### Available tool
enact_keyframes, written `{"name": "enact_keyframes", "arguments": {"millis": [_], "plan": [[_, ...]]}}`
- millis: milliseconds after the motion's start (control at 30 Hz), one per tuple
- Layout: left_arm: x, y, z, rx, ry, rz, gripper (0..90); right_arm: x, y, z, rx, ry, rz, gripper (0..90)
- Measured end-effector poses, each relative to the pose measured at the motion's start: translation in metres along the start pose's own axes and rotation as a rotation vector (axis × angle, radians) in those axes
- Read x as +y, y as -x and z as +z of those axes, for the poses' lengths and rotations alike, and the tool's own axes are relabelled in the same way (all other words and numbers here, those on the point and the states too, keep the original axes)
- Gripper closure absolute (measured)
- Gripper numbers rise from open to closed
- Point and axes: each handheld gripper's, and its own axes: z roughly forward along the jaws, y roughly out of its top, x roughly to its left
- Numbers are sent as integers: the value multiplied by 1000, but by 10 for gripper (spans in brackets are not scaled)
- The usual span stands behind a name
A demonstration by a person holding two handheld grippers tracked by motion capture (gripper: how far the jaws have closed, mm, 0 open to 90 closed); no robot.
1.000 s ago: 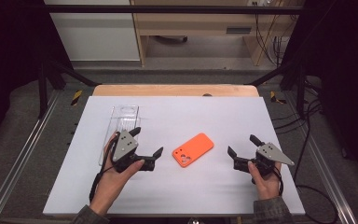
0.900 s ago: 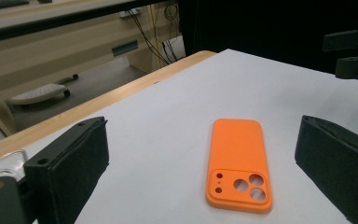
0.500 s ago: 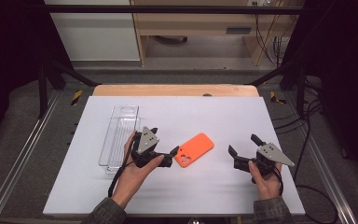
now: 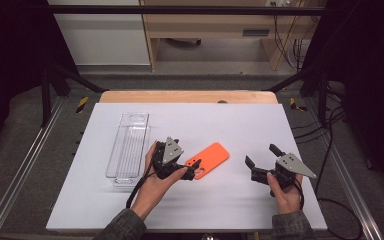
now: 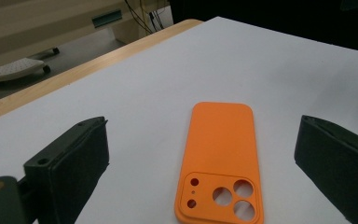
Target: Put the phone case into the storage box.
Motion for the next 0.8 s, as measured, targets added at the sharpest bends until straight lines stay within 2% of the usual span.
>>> {"name": "enact_keyframes", "arguments": {"millis": [133,333,800], "plan": [[-1,1,7,-4,-26,0,28,0,0,0,2,-2,-2,28],[0,3,18,-2,-34,6,29,0,0,0,3,-6,-2,27],[-6,7,31,-4,-83,13,32,0,1,0,6,-5,5,25]]}}
